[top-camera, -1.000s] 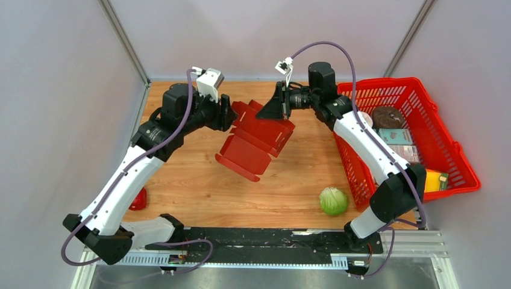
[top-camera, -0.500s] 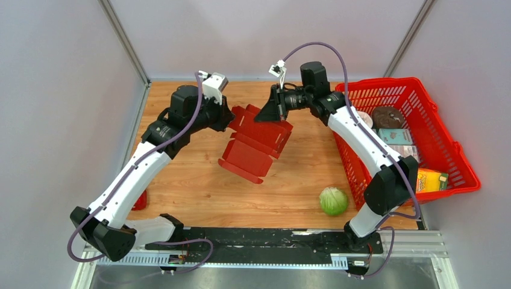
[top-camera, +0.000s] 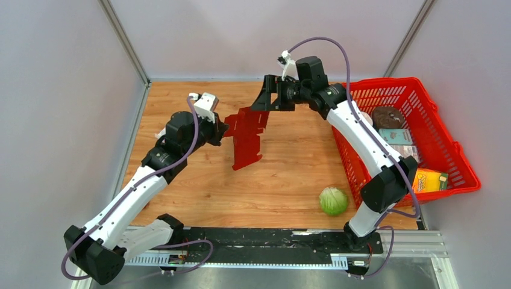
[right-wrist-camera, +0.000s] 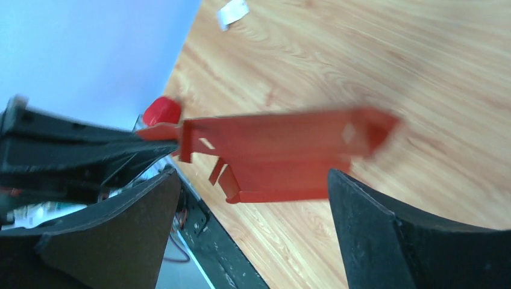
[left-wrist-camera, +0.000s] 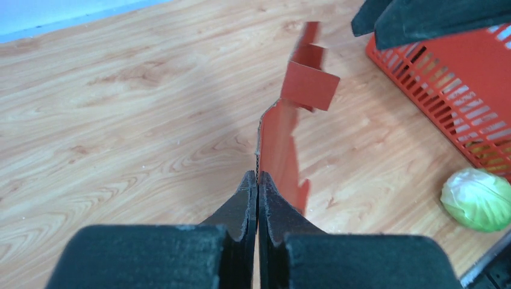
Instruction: Fold the paper box
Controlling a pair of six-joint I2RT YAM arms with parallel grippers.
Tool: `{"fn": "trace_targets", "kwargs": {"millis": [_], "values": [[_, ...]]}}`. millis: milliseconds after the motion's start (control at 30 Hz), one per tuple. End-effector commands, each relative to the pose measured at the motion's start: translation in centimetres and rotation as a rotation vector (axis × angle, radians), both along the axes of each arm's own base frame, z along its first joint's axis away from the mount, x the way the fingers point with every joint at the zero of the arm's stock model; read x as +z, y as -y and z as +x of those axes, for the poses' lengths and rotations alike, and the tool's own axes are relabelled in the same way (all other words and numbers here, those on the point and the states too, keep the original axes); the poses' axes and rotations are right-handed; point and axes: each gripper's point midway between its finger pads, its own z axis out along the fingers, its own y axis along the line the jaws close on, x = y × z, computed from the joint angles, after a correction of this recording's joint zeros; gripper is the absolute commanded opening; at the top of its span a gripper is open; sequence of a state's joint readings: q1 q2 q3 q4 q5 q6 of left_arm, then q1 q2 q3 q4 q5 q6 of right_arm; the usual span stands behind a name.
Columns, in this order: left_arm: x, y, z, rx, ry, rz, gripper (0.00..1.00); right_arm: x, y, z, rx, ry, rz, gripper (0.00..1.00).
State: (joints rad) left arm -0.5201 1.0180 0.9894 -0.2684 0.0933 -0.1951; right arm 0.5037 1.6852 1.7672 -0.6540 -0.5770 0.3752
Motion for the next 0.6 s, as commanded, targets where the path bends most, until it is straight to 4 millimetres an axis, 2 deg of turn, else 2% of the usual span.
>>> {"fn": "trace_targets", "kwargs": {"millis": [0, 33, 67, 100, 133, 233, 300, 333, 433, 467, 567], "values": [[3.3, -0.7, 1.1, 0.069, 0.155, -0.096, 0.0, 1.5, 3.2, 1.2, -0.371, -0.152, -0.016, 0.95], [2.5, -0.8, 1.0, 0.069, 0.15, -0.087, 0.0, 1.3, 3.6, 1.2, -0.42, -0.186, -0.013, 0.95], [2.4, -0.8, 1.1, 0.071, 0.161, -0.086, 0.0, 1.3, 3.8, 1.0, -0.458, -0.217, 0.008, 0.96], [2.1, -1.0, 1.0, 0.069, 0.17, -0.074, 0.0, 2.1, 3.8, 0.4, -0.528, -0.293, 0.082, 0.96], [1.9, -1.1, 0.9, 0.067, 0.174, -0.064, 0.0, 1.0, 3.9, 0.6, -0.568, -0.335, 0.099, 0.96], [1.3, -1.3, 0.5, 0.049, 0.184, -0.025, 0.0, 0.3, 3.1, 1.0, -0.589, -0.46, 0.169, 0.95], [1.1, -1.1, 0.1, 0.021, 0.184, -0.012, 0.0, -0.2, 2.7, 1.3, -0.594, -0.55, 0.184, 0.91], [0.9, -1.1, 0.0, 0.014, 0.182, -0.005, 0.0, -1.0, 1.6, 1.3, -0.573, -0.642, 0.196, 0.89], [0.9, -1.0, -0.4, -0.005, 0.191, -0.008, 0.0, -1.4, -0.1, 0.7, -0.549, -0.764, 0.227, 0.77], [0.9, -1.0, -0.5, -0.01, 0.191, -0.008, 0.0, -2.4, -0.4, 0.5, -0.575, -0.825, 0.238, 0.74], [0.4, -0.9, -0.6, -0.014, 0.186, -0.002, 0.0, -3.0, -1.0, 0.4, -0.604, -0.888, 0.279, 0.69]]}}
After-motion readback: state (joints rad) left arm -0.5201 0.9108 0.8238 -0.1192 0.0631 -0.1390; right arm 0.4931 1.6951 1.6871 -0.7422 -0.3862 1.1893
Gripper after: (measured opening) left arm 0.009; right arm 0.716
